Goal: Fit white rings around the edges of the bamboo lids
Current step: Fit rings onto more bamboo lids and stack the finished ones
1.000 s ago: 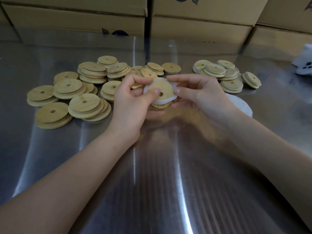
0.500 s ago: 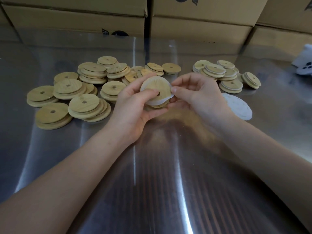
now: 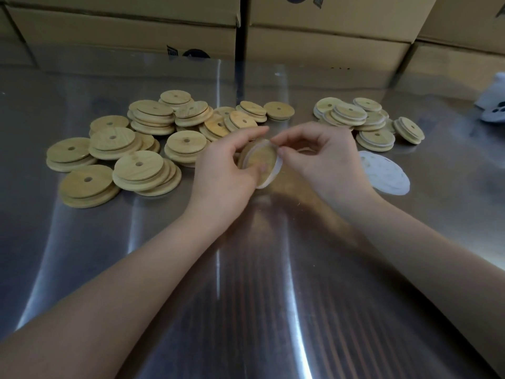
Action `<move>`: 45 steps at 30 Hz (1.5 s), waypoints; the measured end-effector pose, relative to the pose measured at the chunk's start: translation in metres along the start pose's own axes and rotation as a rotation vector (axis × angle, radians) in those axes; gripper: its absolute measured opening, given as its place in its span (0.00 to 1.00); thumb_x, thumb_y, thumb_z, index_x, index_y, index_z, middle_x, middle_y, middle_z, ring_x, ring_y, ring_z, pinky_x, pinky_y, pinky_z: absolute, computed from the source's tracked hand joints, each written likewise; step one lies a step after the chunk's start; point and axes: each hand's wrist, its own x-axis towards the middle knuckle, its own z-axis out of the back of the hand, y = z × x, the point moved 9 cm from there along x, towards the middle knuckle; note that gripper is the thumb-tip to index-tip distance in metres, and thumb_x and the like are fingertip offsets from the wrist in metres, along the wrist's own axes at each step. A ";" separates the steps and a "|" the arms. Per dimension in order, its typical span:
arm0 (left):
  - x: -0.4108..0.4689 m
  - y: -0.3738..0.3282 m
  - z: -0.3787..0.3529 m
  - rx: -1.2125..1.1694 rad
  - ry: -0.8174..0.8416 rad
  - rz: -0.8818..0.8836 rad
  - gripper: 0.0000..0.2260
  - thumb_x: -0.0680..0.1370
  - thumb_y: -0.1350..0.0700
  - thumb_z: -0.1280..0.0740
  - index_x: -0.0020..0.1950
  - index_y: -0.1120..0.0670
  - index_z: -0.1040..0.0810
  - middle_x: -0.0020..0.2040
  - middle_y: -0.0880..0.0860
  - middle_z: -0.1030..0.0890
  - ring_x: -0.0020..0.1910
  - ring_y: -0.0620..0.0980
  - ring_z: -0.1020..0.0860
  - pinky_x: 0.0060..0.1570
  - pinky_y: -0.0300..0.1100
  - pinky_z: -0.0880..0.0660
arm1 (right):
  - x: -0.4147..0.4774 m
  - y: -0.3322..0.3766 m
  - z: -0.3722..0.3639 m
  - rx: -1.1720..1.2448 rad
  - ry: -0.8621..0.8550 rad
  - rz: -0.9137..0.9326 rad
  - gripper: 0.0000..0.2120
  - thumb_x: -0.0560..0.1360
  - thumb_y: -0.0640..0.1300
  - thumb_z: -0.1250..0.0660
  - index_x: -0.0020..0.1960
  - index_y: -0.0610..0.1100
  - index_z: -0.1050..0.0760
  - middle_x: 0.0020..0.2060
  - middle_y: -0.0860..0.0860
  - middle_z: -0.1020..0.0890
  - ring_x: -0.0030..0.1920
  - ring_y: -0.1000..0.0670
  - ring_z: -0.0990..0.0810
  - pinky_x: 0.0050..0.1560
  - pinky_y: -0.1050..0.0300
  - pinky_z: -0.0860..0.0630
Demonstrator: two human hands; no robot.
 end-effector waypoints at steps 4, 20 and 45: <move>-0.001 -0.003 0.000 0.032 -0.025 -0.040 0.21 0.73 0.64 0.26 0.63 0.47 0.20 0.58 0.44 0.19 0.59 0.40 0.22 0.64 0.40 0.27 | 0.001 -0.002 0.003 0.016 -0.036 -0.007 0.14 0.71 0.32 0.30 0.43 0.51 0.19 0.38 0.54 0.17 0.41 0.53 0.18 0.46 0.58 0.20; 0.004 0.023 -0.004 -0.396 0.003 0.257 0.20 0.74 0.72 0.31 0.55 0.48 0.17 0.52 0.46 0.16 0.54 0.46 0.18 0.58 0.50 0.21 | 0.012 -0.018 0.003 0.219 0.109 -0.247 0.11 0.71 0.29 0.28 0.42 0.42 0.27 0.29 0.48 0.18 0.34 0.49 0.16 0.36 0.55 0.18; 0.003 -0.004 -0.003 -0.163 0.060 -0.004 0.14 0.72 0.66 0.27 0.52 0.50 0.22 0.50 0.50 0.17 0.50 0.48 0.18 0.53 0.51 0.21 | -0.004 0.017 0.006 -0.012 -0.099 0.117 0.15 0.69 0.32 0.30 0.48 0.49 0.29 0.39 0.57 0.21 0.40 0.55 0.19 0.42 0.59 0.21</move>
